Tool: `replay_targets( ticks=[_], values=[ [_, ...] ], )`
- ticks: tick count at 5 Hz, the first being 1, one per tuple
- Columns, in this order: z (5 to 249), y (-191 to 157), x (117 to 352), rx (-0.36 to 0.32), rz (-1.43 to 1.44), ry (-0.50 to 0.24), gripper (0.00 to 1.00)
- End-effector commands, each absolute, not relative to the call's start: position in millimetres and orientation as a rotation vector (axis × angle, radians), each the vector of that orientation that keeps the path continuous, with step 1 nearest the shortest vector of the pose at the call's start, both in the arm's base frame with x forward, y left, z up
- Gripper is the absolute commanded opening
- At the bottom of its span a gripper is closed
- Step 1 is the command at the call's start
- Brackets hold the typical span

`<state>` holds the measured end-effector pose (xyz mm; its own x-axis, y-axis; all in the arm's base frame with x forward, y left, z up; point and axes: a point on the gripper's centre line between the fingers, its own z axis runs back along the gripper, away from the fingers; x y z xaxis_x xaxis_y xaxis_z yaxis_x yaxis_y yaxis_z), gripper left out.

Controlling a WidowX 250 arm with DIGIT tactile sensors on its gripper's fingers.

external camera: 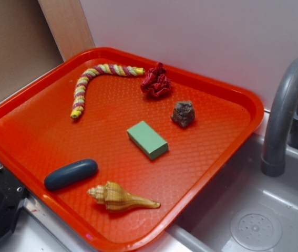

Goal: Grab the shell.

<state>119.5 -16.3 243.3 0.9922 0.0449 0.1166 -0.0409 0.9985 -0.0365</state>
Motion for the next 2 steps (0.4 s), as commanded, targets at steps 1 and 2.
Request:
replay_targets(
  ticks=[1, 2],
  values=[
    [243.3, -16.3, 119.5, -0.034, 0.043, -0.118, 1.0],
    [240.0, -37.7, 145.4, 0.017, -0.161, -0.225, 1.0]
  ],
)
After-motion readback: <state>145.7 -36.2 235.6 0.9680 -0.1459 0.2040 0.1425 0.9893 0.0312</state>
